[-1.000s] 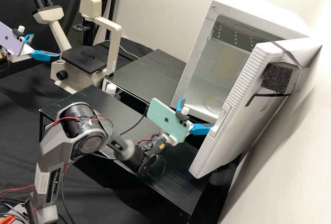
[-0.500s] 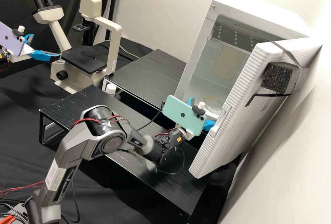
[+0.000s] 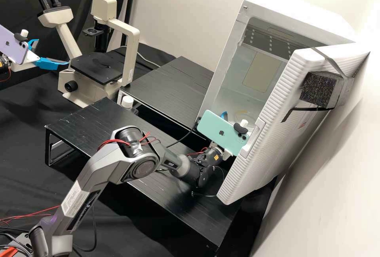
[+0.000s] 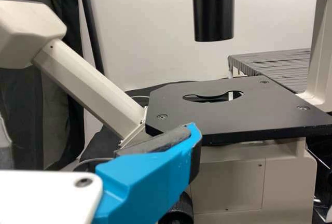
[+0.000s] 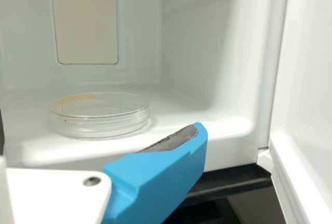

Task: Take out the petri dish and place it under the microscope.

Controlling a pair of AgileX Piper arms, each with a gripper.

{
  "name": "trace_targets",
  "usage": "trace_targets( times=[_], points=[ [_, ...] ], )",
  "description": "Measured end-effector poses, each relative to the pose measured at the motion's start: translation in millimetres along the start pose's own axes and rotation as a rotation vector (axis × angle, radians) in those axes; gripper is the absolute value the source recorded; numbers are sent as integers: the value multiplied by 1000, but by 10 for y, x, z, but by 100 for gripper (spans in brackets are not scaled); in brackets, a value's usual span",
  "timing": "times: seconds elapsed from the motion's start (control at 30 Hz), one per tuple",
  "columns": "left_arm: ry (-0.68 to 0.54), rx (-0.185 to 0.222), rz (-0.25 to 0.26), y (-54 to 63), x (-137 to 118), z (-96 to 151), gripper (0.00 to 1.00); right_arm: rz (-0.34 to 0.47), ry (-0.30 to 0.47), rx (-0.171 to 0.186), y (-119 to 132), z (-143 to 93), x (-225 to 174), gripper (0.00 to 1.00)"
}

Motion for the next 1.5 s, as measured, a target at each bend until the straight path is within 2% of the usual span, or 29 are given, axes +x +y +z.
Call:
trace_targets(
  times=[0.17, 0.3, 0.67, 0.83, 1.03, 1.13, 1.5],
  points=[
    [0, 0, 0, 0, 0, 0, 100, -5, -1, -27, 79, 30, 22, 100],
    [0, 0, 0, 0, 0, 0, 100, -8, -7, -31, 104, 51, 17, 100],
    [0, 0, 0, 0, 0, 0, 100, -69, 34, -14, 214, -86, 154, 100],
    [0, 0, 0, 0, 0, 0, 100, -89, 32, -64, 271, -128, 220, 100],
    [0, 0, 0, 0, 0, 0, 100, -110, -3, -86, 236, -27, 296, 100],
    [0, 0, 0, 0, 0, 0, 100, -108, -5, -68, 232, 2, 330, 100],
    [0, 0, 0, 0, 0, 0, 100, -112, -7, -75, 187, -15, 450, 100]
  ],
)
